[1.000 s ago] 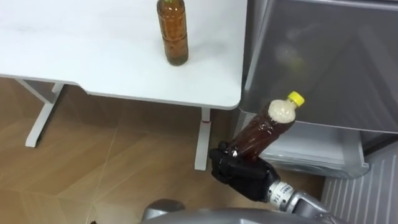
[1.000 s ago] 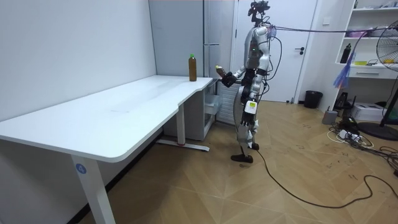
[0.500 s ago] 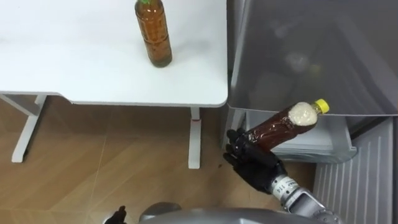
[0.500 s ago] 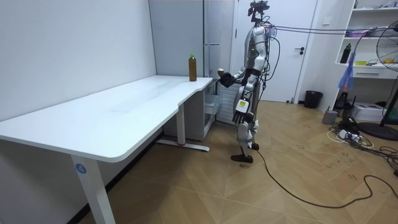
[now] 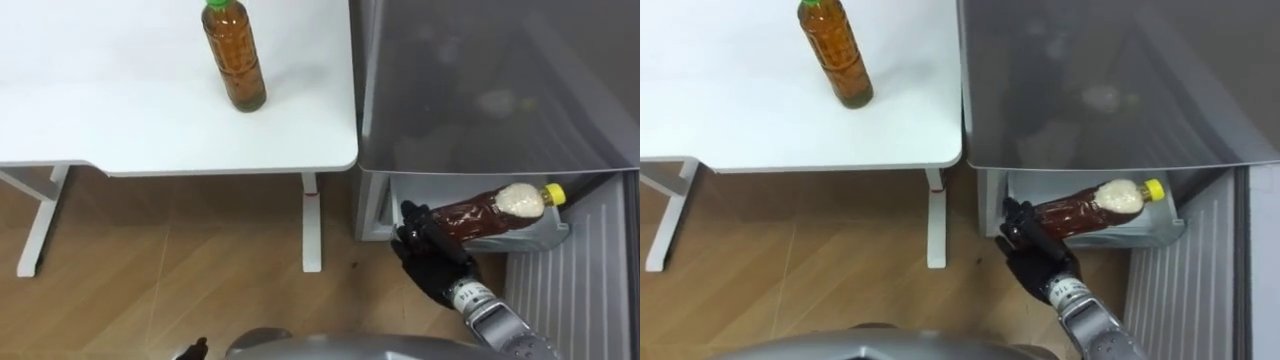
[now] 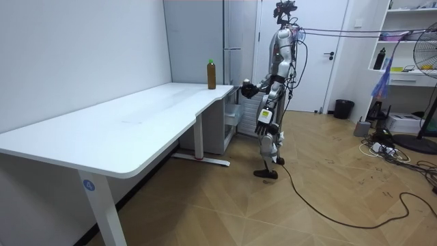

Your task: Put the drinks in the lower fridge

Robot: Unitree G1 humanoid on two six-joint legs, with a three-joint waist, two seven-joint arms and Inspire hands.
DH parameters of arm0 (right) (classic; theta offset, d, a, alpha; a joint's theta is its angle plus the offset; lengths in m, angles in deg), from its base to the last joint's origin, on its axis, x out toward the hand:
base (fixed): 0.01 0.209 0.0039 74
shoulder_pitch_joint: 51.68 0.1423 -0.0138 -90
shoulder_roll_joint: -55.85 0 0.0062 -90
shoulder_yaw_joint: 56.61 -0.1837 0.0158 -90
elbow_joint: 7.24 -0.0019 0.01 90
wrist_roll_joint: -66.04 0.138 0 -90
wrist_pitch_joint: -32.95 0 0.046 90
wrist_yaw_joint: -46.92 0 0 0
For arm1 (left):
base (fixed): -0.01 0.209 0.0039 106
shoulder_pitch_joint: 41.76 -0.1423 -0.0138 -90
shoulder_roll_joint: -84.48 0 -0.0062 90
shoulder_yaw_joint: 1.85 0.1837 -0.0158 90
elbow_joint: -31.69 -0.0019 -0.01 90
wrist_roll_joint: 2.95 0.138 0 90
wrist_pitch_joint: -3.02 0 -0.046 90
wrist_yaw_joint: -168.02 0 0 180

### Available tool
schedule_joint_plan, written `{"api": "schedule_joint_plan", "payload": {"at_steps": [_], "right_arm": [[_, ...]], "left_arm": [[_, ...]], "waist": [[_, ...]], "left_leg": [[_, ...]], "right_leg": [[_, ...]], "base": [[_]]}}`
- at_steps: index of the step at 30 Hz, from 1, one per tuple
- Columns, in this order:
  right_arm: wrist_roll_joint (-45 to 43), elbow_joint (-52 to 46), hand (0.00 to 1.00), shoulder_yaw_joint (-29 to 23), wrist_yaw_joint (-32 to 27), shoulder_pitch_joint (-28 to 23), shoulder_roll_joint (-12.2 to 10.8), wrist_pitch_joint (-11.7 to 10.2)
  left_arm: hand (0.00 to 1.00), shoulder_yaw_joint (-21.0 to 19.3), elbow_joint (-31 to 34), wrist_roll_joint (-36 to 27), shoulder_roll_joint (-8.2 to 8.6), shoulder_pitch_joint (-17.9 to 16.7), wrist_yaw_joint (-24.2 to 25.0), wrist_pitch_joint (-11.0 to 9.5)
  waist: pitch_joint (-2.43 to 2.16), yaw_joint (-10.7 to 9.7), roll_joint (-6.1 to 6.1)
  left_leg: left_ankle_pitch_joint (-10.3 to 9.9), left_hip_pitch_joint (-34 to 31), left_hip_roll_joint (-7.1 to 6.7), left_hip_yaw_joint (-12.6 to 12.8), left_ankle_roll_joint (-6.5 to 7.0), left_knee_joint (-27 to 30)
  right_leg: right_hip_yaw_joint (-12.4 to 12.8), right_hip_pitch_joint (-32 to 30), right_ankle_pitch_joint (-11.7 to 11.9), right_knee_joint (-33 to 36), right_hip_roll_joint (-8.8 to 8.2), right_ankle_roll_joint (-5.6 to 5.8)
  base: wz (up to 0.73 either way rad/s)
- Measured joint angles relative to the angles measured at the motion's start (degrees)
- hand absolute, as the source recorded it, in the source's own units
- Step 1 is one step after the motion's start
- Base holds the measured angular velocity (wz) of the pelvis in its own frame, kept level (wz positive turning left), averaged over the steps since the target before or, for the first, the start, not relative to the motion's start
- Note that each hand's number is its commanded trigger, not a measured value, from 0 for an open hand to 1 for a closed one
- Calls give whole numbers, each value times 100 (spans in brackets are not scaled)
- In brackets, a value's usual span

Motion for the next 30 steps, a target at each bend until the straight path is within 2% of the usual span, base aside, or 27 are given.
{"api": "schedule_joint_plan", "payload": {"at_steps": [5, 11, 16, 20, 26, 30], "right_arm": [[423, 11, 100, -215, -307, 0, -11, -148], [579, 32, 100, -381, -495, 3, -40, -302], [873, 55, 100, -458, -539, 74, -30, -412], [885, 113, 100, -665, -566, 119, -25, -416], [979, 651, 100, -827, -563, 472, -7, -409], [1209, 1011, 100, -833, -559, 798, -3, -408]], "left_arm": [[0, -104, 0, -1, 3, -19, 43, -40], [0, -291, 8, 238, 27, -23, 66, -48], [0, -395, 21, 226, 31, -49, 204, -165], [0, -498, 34, 346, 24, -69, 275, -166], [0, -481, 37, 480, 21, -114, 316, -154], [0, -481, 36, 419, 8, -61, 320, -153]], "waist": [[32, 6, 19], [32, 22, 45], [33, 27, 42], [27, 11, 42], [25, 10, 37], [-10, -17, 41]], "left_leg": [[-2, -2, 5, 8, -1, -8], [-2, -6, -4, 3, -1, 1], [-1, -9, -19, -19, 0, 6], [-1, -1, -34, -63, 0, 21], [-1, -63, -36, -87, 0, 57], [13, -312, -40, -152, 14, 107]], "right_leg": [[1, -12, 0, 1, 0, 0], [4, -12, -2, -32, -1, 3], [5, 3, -8, -47, -8, 10], [-22, 80, -8, -117, -4, 11], [-40, 38, -11, -123, -1, 14], [-108, -155, 1, -106, 6, 6]], "base": [[0], [0], [1], [8], [1], [9]]}}
